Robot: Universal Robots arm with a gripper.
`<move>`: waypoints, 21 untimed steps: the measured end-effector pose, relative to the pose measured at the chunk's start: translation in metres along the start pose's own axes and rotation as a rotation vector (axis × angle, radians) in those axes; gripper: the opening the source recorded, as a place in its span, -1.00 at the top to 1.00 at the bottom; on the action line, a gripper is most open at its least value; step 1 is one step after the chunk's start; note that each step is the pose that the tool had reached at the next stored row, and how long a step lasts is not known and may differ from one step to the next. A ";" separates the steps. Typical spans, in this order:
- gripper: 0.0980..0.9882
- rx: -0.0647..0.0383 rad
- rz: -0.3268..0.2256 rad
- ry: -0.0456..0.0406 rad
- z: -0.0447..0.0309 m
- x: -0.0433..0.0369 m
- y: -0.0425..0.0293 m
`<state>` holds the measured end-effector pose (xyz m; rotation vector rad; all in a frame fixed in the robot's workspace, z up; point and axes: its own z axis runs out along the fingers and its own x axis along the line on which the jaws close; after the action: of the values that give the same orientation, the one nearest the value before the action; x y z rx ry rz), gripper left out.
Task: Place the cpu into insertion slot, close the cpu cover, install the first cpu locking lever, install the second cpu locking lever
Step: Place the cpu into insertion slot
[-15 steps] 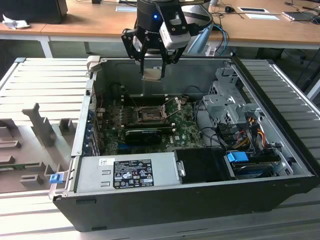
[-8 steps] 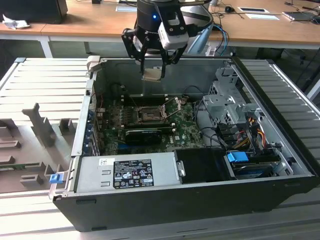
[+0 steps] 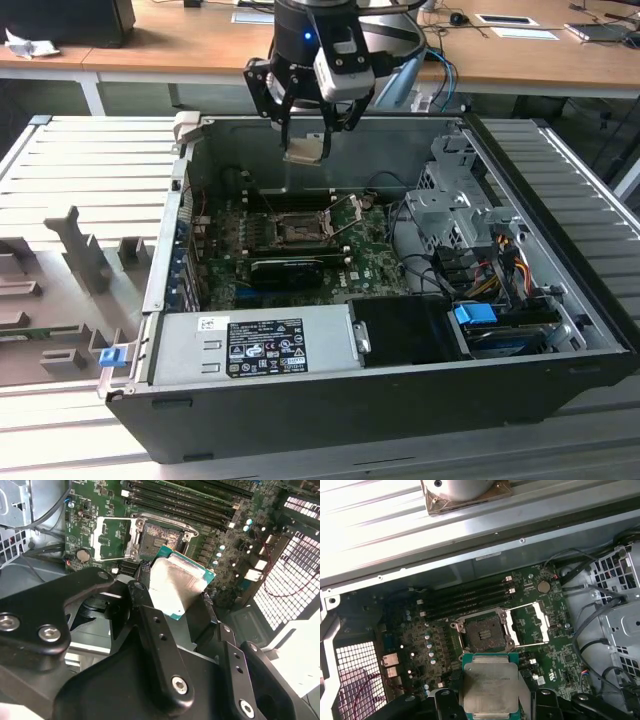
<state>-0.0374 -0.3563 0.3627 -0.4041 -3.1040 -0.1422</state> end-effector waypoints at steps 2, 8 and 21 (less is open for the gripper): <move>0.03 0.000 0.003 -0.0003 0.0002 0.0000 0.0000; 0.03 -0.001 0.051 -0.0046 0.0004 0.0000 0.0000; 0.03 -0.003 0.148 -0.0132 0.0009 0.0000 -0.0001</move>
<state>-0.0374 -0.3562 0.3617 -0.6348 -3.0720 -0.1428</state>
